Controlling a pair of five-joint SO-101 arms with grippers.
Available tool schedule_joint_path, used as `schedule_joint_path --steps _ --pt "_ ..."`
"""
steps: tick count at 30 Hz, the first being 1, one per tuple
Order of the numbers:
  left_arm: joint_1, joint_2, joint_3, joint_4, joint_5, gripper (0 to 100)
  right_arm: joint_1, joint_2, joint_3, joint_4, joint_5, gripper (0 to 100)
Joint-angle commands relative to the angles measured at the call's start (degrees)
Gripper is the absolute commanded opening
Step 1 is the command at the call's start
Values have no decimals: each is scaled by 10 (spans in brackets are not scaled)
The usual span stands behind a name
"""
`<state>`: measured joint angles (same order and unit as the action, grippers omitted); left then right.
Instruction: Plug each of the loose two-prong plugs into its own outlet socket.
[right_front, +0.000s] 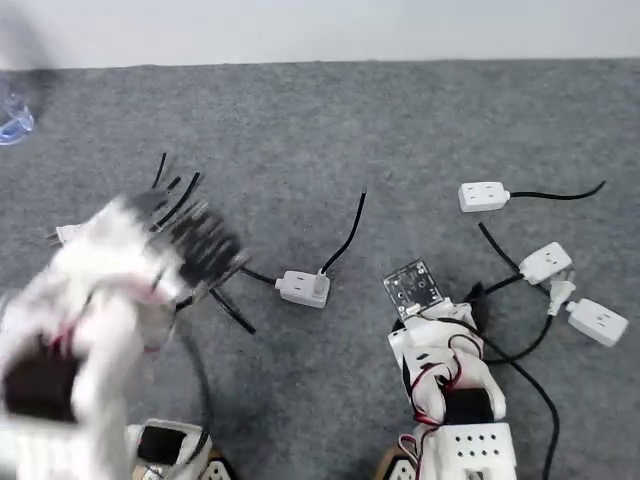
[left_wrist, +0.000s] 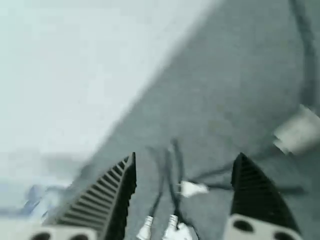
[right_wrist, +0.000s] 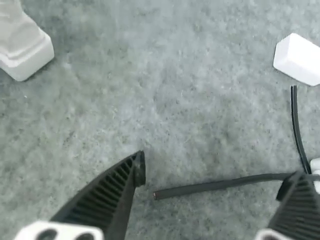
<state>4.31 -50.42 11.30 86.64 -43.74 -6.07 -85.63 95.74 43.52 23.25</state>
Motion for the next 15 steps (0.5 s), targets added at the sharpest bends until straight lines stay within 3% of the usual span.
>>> schedule_joint_path --steps 1,4,8,15 --pt "64 324 -219 144 -60 290 7 -6 6 -17 6 406" --pt "98 441 -233 140 -75 290 10 -6 5 -18 6 406" --pt "173 498 -170 132 -113 290 32 -6 2 -19 5 406" --pt "184 508 15 -85 -127 290 31 -6 2 -19 6 406"
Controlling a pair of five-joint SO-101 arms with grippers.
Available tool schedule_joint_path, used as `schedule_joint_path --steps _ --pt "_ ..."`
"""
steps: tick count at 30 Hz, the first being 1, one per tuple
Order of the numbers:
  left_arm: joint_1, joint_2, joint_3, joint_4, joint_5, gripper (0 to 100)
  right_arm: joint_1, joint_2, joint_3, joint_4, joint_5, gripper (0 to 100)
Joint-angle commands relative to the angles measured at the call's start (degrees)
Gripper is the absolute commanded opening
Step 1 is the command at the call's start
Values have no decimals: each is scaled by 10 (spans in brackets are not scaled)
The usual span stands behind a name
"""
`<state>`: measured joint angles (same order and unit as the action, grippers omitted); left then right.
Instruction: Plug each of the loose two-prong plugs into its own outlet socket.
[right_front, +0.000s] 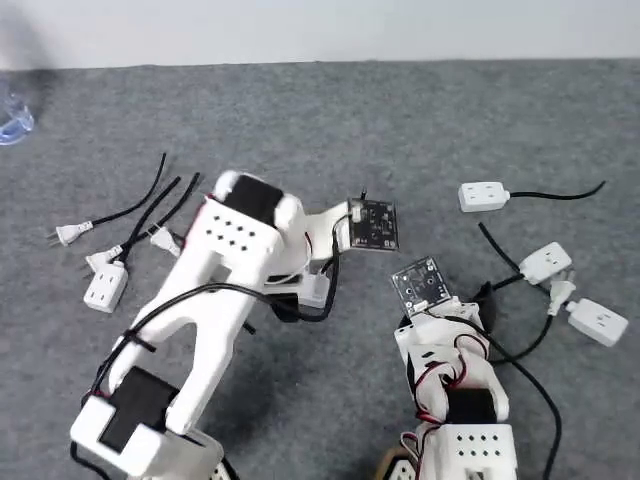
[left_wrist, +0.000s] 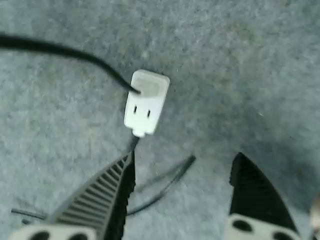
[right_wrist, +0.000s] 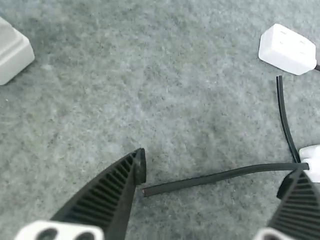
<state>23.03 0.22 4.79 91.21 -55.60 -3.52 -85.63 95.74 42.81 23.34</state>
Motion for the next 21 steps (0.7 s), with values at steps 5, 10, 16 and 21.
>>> schedule_joint_path --steps 5,10,16,21 --pt "-10 3 186 -260 -9 290 6 -6 2 -8 5 406" --pt "-15 3 254 -366 -9 290 6 -6 2 -7 5 406" --pt "-30 34 259 -413 -14 290 5 -6 2 -7 5 406" --pt "-30 127 162 -348 -24 290 5 -6 2 -8 5 406"
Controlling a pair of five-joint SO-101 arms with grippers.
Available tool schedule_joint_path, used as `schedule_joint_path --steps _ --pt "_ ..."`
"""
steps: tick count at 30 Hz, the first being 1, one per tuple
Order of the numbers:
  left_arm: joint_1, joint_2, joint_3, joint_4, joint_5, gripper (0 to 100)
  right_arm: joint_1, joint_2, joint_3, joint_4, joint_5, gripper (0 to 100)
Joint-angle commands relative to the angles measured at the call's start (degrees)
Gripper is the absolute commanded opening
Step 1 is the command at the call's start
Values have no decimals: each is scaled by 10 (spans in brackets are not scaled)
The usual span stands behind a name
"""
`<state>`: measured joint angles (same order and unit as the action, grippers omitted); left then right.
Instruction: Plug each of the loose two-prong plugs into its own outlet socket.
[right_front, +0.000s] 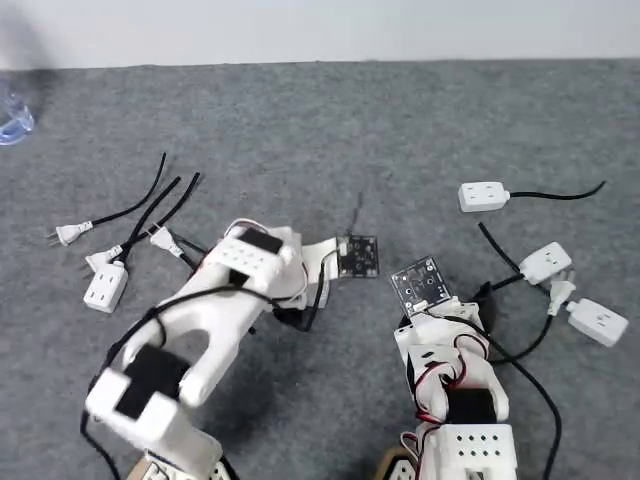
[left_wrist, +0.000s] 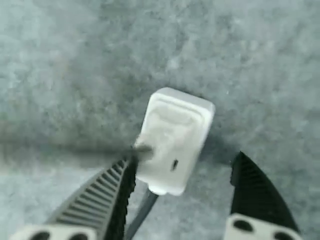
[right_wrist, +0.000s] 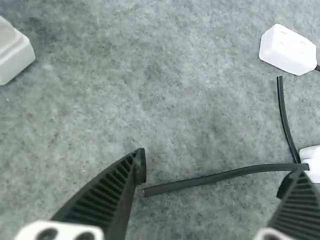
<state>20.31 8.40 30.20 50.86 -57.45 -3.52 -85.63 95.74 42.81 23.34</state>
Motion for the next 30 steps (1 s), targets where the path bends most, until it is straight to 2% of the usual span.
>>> schedule_joint_path --steps 1,5,7,10,12,15,18,21,26,30 --pt "-3 58 -116 83 -5 290 5 -6 3 -8 5 406" --pt "6 107 -167 119 -5 262 5 -6 4 -11 5 405" --pt "9 114 -176 128 -5 187 5 -6 5 -12 5 405" --pt "10 113 -178 129 -5 13 4 -6 5 -12 6 405" --pt "11 109 -178 133 -4 23 -5 -6 7 -14 6 405" --pt "21 67 -178 181 4 13 -8 -6 11 -21 6 405" --pt "35 -30 -179 232 50 13 -8 -6 11 -21 6 405" --pt "33 -155 -179 238 82 13 -8 -6 11 -21 6 405" --pt "-20 -324 -179 238 109 13 -8 -6 11 -20 6 405" --pt "-147 -376 -207 187 249 13 -9 -6 11 -19 6 405"
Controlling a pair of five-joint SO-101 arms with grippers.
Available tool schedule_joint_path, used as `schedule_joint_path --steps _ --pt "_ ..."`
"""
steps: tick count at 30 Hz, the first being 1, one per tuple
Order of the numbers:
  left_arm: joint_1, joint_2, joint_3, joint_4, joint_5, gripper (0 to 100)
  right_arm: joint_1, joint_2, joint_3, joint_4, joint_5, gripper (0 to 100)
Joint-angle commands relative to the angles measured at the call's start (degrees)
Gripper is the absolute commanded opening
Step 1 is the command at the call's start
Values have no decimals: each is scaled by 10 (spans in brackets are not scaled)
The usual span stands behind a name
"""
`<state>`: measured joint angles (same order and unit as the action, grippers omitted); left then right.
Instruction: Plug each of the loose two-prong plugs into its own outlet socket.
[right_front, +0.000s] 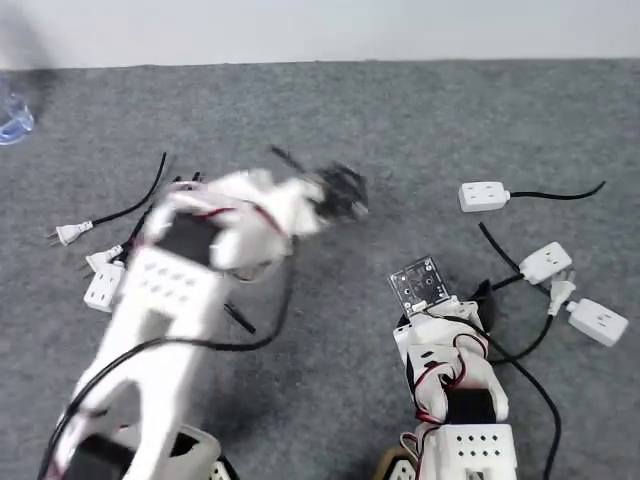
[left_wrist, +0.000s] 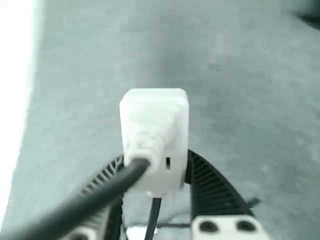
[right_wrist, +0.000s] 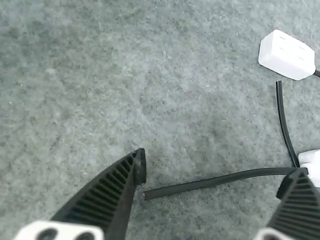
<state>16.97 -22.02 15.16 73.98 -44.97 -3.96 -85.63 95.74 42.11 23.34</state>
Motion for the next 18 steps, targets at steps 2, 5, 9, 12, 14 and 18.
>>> schedule_joint_path --steps 2,5,9,12,14,18 --pt "-180 -69 -78 -77 181 13 -5 -6 11 -12 6 405" --pt "-219 -26 -91 -131 201 13 -5 -6 11 -12 6 405" --pt "-224 98 -131 -207 203 13 -5 -5 11 -12 6 405" --pt "-245 221 -209 -269 233 13 -5 -5 11 -12 6 405" --pt "-249 304 -285 -290 260 13 -5 -5 11 -13 6 405" --pt "-223 476 -466 -268 278 13 -5 -5 11 -13 6 405"
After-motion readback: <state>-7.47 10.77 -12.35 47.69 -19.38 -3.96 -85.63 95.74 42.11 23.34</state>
